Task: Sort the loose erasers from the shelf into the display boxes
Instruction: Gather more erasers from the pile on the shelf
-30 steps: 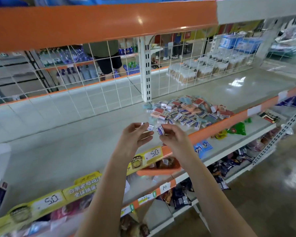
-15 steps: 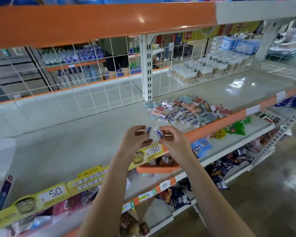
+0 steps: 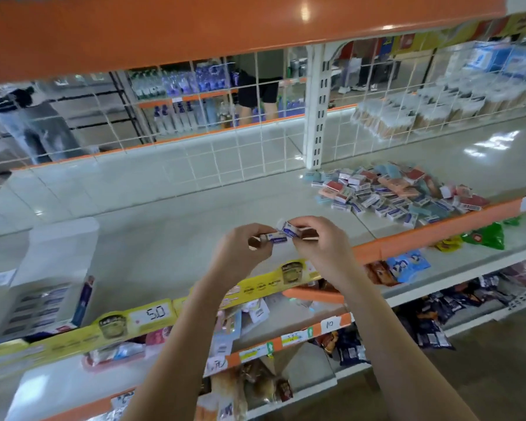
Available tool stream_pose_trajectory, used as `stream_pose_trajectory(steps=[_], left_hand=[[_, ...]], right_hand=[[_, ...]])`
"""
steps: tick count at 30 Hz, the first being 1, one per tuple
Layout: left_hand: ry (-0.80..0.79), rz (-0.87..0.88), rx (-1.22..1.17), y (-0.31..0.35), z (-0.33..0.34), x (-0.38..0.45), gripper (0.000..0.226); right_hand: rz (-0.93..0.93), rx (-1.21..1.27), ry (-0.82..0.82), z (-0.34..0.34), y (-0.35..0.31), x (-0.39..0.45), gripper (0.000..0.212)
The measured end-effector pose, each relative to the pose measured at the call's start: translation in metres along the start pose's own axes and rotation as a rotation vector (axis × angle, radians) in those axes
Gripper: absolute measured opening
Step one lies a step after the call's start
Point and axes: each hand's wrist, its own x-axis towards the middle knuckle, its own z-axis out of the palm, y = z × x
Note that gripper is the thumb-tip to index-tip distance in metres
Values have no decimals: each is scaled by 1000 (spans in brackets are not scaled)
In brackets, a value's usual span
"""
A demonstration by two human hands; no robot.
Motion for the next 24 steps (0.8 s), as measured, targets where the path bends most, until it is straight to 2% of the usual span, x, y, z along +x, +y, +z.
stream_pose_trajectory(steps=[4, 10, 16, 24], left_hand=[[133, 62, 129, -38, -53, -16, 27], [207, -14, 231, -91, -141, -46, 23], [203, -45, 307, -139, -225, -76, 20], [188, 29, 295, -203, -299, -99, 17]], right_hand=[[-131, -43, -63, 33, -27, 6, 29], [-181, -3, -224, 102, -84, 13, 20], [-242, -22, -371, 177, -139, 15, 22], [-334, -156, -483, 250, -190, 20, 23]])
